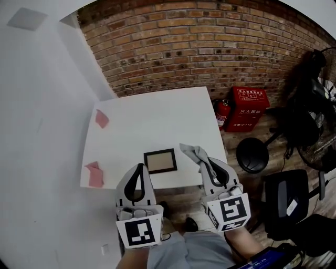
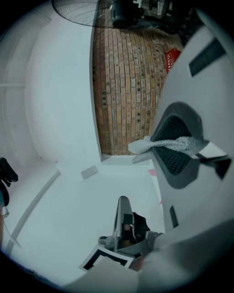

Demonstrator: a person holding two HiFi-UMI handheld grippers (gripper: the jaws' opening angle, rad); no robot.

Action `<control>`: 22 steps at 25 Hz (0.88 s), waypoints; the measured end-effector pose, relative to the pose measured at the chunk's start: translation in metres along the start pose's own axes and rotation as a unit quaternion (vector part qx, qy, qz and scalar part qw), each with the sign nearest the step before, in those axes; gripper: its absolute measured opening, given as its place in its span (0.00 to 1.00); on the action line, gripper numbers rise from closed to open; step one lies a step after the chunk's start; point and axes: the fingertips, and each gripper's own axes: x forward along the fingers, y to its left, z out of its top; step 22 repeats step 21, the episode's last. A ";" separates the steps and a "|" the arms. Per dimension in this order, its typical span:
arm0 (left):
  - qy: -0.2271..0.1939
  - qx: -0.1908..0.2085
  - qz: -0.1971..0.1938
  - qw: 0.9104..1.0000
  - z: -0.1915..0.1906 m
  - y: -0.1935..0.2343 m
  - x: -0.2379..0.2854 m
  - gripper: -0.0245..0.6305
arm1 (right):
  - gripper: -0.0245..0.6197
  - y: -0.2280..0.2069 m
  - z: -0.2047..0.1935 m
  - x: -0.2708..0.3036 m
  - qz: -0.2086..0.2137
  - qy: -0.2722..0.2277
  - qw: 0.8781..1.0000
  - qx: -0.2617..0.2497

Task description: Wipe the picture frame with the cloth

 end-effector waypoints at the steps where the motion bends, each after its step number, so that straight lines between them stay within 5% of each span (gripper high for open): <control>1: 0.000 0.000 0.000 1.000 0.000 0.000 0.000 0.05 | 0.08 0.000 0.000 0.000 0.000 -0.001 1.000 0.001; 22: -0.001 0.001 -0.010 1.000 -0.003 -0.006 0.008 0.05 | 0.08 -0.004 -0.007 0.004 0.002 -0.001 1.000 0.008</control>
